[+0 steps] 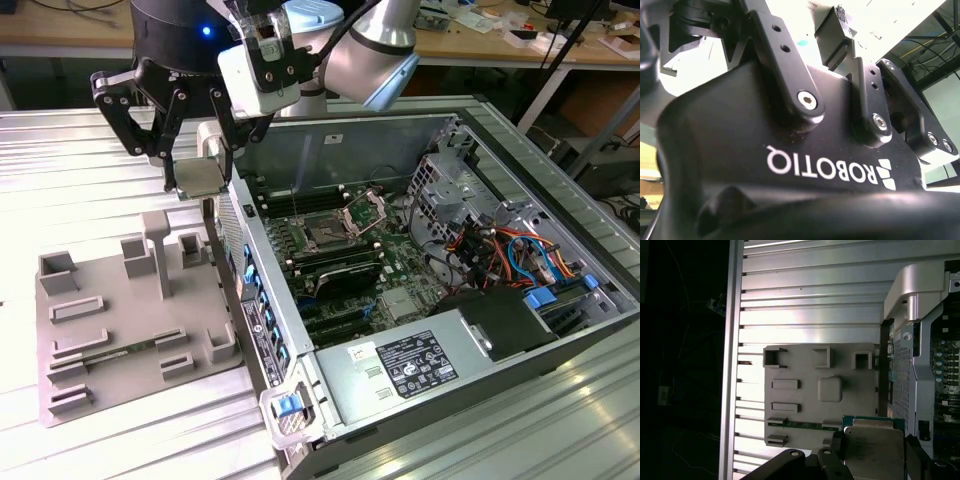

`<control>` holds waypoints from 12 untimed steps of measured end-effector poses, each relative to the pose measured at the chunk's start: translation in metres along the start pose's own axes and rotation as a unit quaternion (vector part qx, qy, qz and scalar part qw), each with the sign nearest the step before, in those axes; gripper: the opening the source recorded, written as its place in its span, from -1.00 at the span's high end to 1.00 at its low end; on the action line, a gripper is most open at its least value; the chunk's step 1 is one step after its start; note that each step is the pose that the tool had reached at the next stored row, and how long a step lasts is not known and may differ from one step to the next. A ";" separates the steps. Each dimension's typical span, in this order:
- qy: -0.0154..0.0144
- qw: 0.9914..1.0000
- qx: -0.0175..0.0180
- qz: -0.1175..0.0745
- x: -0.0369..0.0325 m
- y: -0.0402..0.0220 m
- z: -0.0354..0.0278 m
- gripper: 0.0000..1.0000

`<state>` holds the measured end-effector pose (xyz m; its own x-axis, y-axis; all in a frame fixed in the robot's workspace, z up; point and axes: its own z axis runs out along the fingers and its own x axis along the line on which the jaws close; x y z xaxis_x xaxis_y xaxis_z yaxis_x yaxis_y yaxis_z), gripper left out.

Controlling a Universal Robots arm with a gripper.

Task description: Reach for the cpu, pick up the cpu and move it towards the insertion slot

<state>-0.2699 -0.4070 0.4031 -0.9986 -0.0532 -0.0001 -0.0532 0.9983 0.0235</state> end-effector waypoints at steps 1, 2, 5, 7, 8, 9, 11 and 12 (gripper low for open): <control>0.000 1.000 0.000 0.000 -0.0002 0.0000 0.0000 -0.09; 0.000 1.000 0.000 0.000 -0.0006 0.0000 0.0000 -0.09; 0.000 1.000 0.000 0.000 -0.0021 -0.0001 0.0001 -0.09; 0.000 1.000 0.000 0.000 -0.0029 -0.0002 0.0001 -0.09; 0.000 1.000 0.000 0.000 -0.0032 -0.0002 0.0001 -0.09; 0.000 1.000 0.000 0.000 -0.0035 -0.0002 0.0001 -0.09; 0.000 1.000 0.000 0.000 -0.0042 -0.0002 0.0001 -0.09; 0.000 1.000 0.000 0.000 -0.0044 -0.0002 0.0001 -0.09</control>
<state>-0.2655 -0.4070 0.4030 -0.9986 -0.0531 0.0000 -0.0531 0.9983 0.0235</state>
